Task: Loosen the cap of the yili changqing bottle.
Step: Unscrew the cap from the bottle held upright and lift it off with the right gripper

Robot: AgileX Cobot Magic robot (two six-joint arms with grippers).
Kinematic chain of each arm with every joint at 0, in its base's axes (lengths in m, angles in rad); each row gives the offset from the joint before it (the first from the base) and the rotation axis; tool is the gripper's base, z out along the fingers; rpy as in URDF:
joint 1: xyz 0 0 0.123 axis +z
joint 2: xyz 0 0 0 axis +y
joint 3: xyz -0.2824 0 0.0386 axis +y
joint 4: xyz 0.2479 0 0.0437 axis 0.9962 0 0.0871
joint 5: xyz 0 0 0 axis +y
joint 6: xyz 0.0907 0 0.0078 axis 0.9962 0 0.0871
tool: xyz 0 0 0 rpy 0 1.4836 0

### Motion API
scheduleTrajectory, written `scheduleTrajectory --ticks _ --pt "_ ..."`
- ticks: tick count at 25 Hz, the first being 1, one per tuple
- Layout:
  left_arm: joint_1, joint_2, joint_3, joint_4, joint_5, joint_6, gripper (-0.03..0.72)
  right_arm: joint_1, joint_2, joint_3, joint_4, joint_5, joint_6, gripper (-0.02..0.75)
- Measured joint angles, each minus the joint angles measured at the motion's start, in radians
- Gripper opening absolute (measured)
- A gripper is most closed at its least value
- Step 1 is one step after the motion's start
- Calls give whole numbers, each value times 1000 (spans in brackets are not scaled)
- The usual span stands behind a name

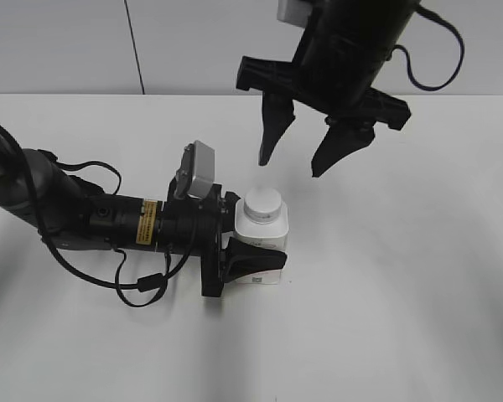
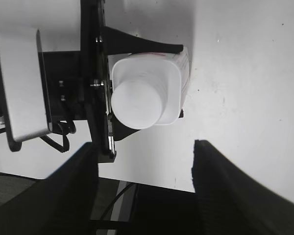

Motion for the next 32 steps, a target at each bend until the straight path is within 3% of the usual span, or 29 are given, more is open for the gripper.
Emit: scheduleTrajectory --ticks 7,18,32 --pt "0 0 0 1 0 0 430 45 69 -2 13 0 13 480" --pt "0 0 0 2 1 0 430 45 170 -131 16 1 24 480" --pt "0 -1 0 3 8 0 430 45 195 -135 -8 1 25 479"
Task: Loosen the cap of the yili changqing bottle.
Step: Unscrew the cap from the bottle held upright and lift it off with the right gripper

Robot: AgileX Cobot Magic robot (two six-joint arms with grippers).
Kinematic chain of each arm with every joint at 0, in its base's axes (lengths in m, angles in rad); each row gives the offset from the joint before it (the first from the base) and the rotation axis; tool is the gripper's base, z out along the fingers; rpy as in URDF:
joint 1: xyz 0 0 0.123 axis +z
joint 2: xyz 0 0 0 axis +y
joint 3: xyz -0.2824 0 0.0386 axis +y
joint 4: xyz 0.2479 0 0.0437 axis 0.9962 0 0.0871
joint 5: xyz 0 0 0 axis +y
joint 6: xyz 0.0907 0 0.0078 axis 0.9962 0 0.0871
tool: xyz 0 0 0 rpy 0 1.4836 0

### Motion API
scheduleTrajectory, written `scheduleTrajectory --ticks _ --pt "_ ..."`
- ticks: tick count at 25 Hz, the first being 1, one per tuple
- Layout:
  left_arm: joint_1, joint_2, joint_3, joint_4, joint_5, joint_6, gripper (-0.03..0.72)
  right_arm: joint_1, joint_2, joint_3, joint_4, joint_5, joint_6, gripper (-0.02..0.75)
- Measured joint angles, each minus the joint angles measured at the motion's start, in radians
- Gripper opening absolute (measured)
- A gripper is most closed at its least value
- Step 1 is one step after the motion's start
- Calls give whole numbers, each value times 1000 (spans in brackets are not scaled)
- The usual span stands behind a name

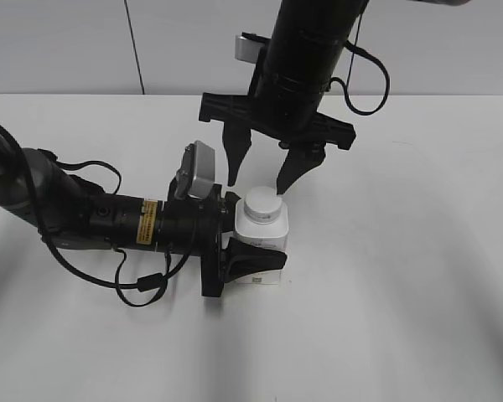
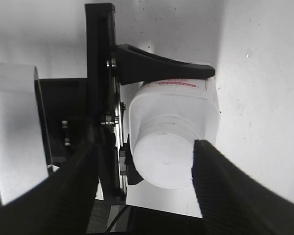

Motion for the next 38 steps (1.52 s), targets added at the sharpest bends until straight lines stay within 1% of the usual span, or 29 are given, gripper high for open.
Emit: scheduleTrajectory --ticks 10,16,22,38 --pt "0 0 -1 1 1 0 430 0 -1 7 -3 0 -2 479" --pt "0 0 -1 2 1 0 430 0 -22 31 -30 0 -3 479" --pt "0 0 -1 1 1 0 430 0 -12 31 -9 0 -4 478" --pt "0 0 -1 1 2 0 430 0 4 32 -22 0 -5 478"
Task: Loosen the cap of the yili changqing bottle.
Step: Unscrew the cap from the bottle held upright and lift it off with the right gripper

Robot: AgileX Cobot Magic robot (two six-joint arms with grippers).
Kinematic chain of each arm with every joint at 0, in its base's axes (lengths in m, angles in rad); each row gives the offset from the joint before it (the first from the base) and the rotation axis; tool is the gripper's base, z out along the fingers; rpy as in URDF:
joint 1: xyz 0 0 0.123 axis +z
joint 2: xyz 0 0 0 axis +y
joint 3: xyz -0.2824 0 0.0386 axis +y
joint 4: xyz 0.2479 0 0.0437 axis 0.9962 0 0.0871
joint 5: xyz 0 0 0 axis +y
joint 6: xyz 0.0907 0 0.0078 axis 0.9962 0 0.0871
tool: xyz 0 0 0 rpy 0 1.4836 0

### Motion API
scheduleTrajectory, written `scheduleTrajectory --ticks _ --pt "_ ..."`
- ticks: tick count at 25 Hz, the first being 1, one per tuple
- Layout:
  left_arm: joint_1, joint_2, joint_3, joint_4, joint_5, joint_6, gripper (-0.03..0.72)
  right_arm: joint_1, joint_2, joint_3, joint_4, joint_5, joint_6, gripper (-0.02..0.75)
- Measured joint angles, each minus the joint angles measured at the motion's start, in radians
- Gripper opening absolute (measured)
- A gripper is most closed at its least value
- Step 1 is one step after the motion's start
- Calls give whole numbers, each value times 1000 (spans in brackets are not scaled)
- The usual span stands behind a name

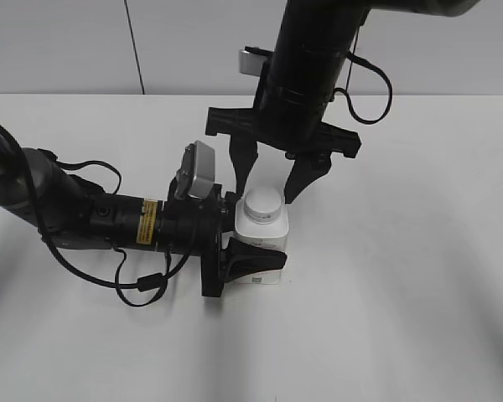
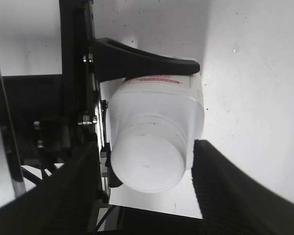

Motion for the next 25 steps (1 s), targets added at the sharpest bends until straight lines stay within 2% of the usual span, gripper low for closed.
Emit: scheduleTrajectory --ticks 9,15,25 --pt "0 0 0 0 0 0 430 0 0 41 18 0 -2 475" --pt "0 0 0 0 1 0 430 0 0 41 26 -3 -3 400" --pt "0 0 0 0 1 0 430 0 0 41 26 -3 -3 397"
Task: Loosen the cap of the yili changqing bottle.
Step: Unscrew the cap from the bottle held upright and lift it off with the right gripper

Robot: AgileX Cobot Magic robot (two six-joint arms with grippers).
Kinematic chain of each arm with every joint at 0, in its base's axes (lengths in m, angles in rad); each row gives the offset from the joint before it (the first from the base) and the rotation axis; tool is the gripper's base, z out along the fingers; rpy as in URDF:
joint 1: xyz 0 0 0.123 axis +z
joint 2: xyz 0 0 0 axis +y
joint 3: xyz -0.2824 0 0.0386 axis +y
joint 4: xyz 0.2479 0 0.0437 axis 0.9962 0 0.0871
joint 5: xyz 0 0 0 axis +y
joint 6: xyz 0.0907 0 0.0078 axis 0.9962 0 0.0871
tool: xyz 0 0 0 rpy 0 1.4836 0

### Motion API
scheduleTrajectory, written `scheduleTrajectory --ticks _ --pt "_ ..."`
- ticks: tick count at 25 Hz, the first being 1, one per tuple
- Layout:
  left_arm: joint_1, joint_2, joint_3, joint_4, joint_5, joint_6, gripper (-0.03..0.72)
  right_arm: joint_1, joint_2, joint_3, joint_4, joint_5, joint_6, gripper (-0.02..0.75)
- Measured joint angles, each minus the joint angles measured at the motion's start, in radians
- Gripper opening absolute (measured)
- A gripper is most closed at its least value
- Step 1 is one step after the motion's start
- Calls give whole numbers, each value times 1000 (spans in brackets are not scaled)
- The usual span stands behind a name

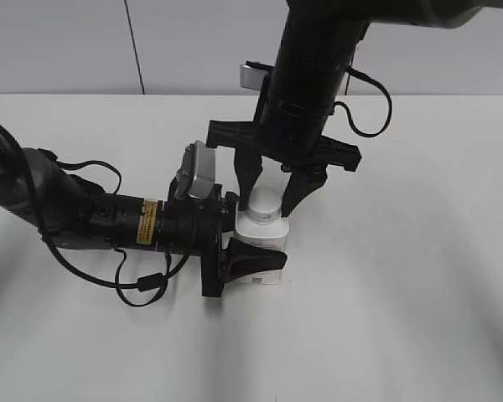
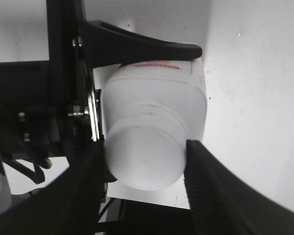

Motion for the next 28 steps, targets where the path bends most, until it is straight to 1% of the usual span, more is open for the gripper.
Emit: scheduleTrajectory --ticks 9,28 --pt "0 0 0 0 0 0 430 0 0 0 -8 -1 -20 397" --pt "0 0 0 -2 2 0 430 1 0 0 -30 -7 -265 396"
